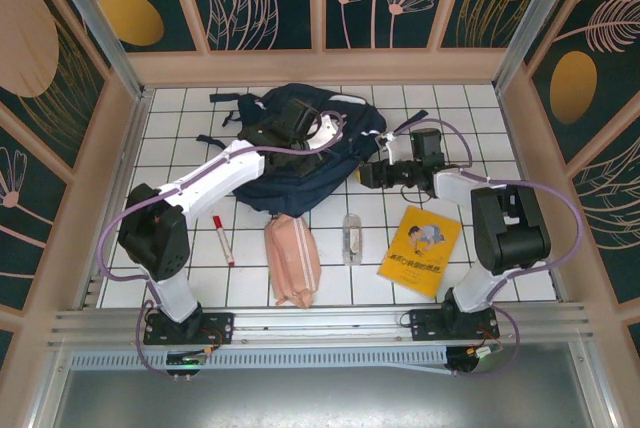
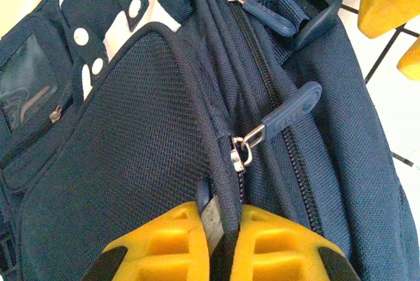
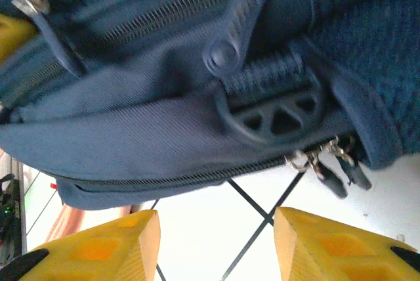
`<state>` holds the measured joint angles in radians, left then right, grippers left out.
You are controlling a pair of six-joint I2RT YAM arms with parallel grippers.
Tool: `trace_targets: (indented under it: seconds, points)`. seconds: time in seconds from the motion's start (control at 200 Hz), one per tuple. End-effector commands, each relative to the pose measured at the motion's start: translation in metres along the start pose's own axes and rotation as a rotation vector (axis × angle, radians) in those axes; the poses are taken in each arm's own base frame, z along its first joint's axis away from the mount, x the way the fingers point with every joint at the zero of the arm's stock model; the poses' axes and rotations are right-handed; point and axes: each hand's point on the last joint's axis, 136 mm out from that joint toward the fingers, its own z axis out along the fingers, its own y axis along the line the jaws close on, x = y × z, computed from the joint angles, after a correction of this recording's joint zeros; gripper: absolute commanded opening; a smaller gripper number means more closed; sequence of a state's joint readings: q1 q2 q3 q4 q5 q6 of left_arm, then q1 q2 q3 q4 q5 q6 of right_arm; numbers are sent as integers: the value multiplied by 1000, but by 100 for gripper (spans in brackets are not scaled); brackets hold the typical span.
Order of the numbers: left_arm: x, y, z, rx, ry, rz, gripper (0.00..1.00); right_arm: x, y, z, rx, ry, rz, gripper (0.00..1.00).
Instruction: Pack books, pencil case, and school supplies into a backpack
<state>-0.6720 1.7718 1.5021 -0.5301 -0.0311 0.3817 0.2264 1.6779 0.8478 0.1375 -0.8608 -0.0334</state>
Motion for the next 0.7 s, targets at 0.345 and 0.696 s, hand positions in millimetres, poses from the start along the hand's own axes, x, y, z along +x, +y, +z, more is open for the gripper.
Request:
trace_targets:
  seconds: [0.345, 0.696]
  points:
    - [-58, 19, -42, -27, -192, 51, 0, -16, -39, 18, 114, -45, -60, 65]
    - [-61, 18, -39, -10, -195, 61, 0, -18, -33, 26, 68, -51, -143, 23]
